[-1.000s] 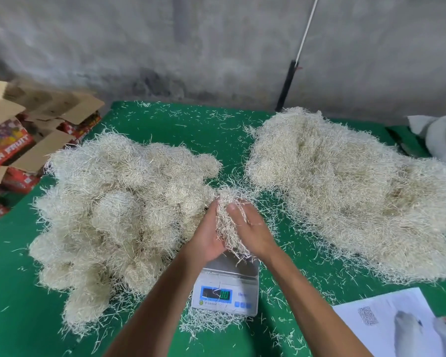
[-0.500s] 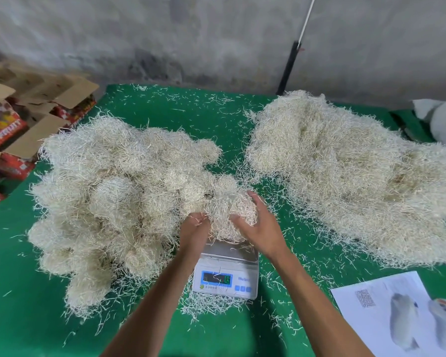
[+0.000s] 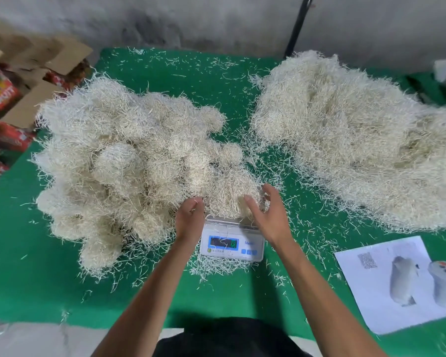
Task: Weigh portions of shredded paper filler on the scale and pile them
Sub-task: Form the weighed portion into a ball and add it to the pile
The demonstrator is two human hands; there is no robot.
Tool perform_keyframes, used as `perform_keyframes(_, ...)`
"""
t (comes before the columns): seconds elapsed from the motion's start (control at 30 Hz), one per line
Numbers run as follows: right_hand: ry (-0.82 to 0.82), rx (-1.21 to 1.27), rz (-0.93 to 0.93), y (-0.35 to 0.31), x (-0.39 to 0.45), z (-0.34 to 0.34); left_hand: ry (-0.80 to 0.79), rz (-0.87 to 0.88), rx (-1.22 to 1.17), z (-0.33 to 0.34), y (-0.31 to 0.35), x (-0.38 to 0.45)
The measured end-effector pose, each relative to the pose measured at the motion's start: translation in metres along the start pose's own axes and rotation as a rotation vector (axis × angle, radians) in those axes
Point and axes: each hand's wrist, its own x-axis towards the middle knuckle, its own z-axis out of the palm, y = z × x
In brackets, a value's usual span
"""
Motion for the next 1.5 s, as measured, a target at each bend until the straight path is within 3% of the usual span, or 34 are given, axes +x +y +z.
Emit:
perform_keyframes(0.3,0.036,0.03,0.018,0.003,-0.003,0.005,-0.037,-0.03,-0.13,-0.007,-0.003,-0.009)
perform_keyframes(0.8,0.042,0.059,0.049,0.004,0.005,0.009,0.016,-0.083,-0.053,-0.003,-0.001,0.006)
perform_keyframes(1.0,0.184,0.127,0.028,-0.003,0.024,0.025,-0.078,-0.249,-0.089,0.016,0.021,0.021)
perform_keyframes(1.17,-0.096,0.11,0.055,-0.014,0.037,0.047,-0.254,-0.245,0.192,0.043,0.044,0.031)
perform_keyframes(1.33,-0.218,0.377,-0.047,-0.056,0.058,0.038,-0.254,-0.159,0.019,0.039,0.081,0.062)
perform_keyframes(1.43,-0.063,0.635,-0.053,-0.073,0.075,0.012,-0.261,-0.135,-0.043,0.02,0.102,0.085)
perform_keyframes(1.5,0.073,0.618,-0.052,-0.088,0.088,-0.005,-0.303,-0.107,-0.064,0.01,0.112,0.094)
